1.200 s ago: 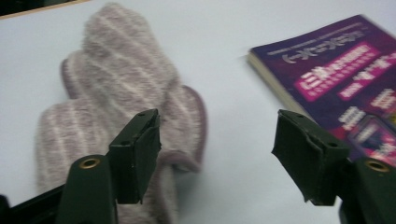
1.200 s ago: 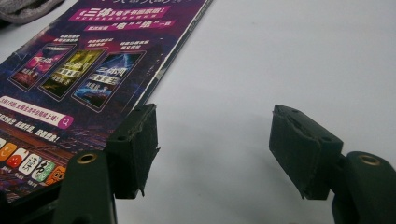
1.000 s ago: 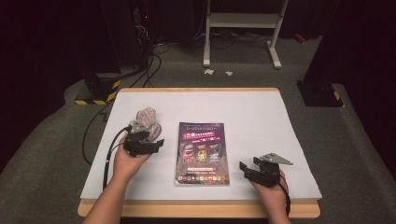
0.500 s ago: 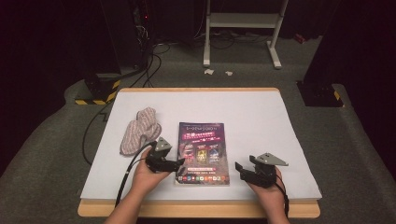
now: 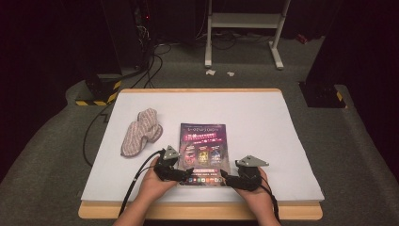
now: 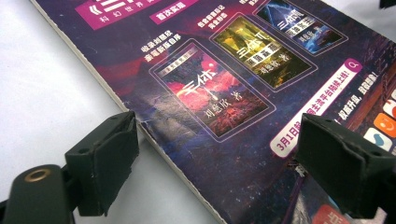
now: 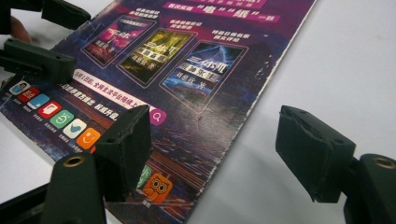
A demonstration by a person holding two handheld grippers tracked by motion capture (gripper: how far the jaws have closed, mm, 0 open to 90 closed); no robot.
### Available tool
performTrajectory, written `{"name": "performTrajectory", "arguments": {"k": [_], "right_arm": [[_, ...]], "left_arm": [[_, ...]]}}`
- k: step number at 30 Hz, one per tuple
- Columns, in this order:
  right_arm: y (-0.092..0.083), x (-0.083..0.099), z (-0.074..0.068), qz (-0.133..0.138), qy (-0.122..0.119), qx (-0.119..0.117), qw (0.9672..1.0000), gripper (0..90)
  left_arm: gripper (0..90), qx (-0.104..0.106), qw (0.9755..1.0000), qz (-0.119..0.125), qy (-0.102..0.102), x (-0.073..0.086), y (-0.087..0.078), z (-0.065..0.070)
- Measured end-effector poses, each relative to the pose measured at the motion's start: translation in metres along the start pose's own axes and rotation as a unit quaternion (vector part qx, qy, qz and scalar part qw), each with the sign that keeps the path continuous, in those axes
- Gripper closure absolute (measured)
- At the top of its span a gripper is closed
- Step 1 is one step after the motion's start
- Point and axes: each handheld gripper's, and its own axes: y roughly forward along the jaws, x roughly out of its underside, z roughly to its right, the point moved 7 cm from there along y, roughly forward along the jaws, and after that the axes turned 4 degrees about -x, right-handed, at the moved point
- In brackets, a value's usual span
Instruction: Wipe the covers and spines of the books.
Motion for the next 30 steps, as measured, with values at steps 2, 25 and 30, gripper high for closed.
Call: {"name": "performTrajectory", "arguments": {"k": [2, 25, 30], "right_arm": [[0.003, 0.001, -0.002, -0.006, 0.001, -0.001, 1.0000, 26.7], [0.013, 0.005, -0.005, -0.034, 0.004, 0.002, 0.9994, 27.2], [0.012, 0.002, -0.010, -0.046, 0.016, -0.015, 0.9987, 32.3]], "left_arm": [[13.9, -0.005, 1.0000, 0.000, 0.003, 0.000, 0.000, 0.000], [15.4, -0.003, 0.9995, -0.030, 0.008, 0.000, -0.004, 0.002], [15.1, -0.004, 0.9997, -0.025, 0.002, 0.003, -0.005, 0.006]]}}
